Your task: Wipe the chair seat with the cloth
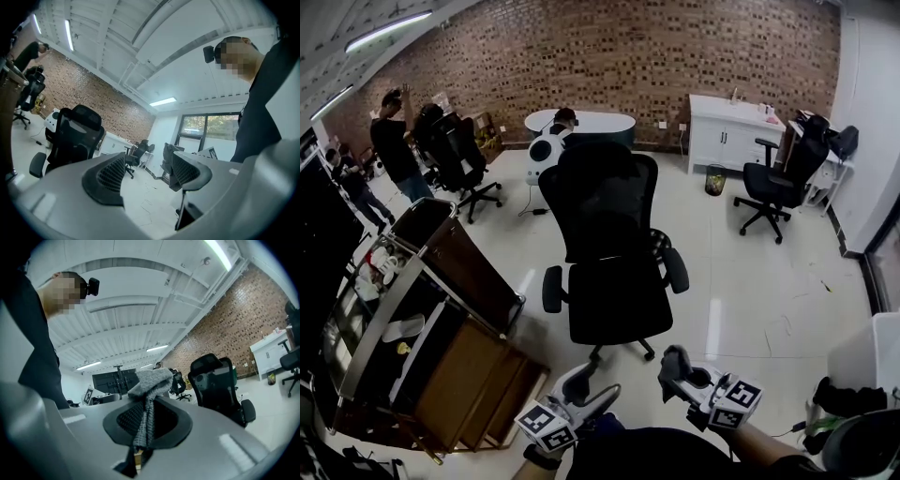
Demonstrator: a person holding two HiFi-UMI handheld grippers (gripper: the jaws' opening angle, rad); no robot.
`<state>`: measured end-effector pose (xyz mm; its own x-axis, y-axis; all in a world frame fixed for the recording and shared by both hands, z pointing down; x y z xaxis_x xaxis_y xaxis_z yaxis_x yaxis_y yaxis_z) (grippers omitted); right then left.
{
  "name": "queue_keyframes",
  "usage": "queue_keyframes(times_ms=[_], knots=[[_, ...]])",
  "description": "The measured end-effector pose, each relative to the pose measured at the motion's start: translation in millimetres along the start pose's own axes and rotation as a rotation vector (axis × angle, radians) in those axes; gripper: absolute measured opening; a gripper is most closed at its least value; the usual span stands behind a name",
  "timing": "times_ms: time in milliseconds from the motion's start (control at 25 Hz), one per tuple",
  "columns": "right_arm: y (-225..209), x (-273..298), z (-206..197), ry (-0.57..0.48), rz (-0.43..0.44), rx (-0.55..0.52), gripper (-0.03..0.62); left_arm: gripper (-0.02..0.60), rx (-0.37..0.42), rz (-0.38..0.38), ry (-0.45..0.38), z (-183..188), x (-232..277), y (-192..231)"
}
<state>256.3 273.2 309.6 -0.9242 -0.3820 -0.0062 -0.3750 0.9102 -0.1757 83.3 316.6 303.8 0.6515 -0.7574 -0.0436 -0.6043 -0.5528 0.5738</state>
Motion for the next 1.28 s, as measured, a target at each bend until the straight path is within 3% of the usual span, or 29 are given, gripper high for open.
queue_keyframes(times_ms=[400, 960, 1280], knots=[[-50.9, 52.2, 5.2, 0.003, -0.043, 0.001, 0.029, 0.341, -0.014, -0.031, 0.007, 34.3, 32.0, 58.4], [-153.0, 247.1, 31.9, 0.013, -0.134, 0.002, 0.029, 0.341, -0.056, -0.126, 0.096, 149.7, 79.4, 236.4], [-178.5, 303.9, 39.2, 0.009, -0.142, 0.008, 0.029, 0.341, -0.063, -0.155, 0.104, 182.7, 93.9, 280.4]])
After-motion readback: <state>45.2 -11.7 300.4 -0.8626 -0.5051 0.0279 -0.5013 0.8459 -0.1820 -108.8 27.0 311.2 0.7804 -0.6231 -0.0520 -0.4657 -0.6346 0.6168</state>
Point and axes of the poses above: the fingertips, and each gripper's own axes: x forward along the fingers, y to its left, z out of its top, the point moved 4 cm from there along -x, backward along the fingers, and after that the axes turned 11 degrees about -x, right-handed, at the moved point
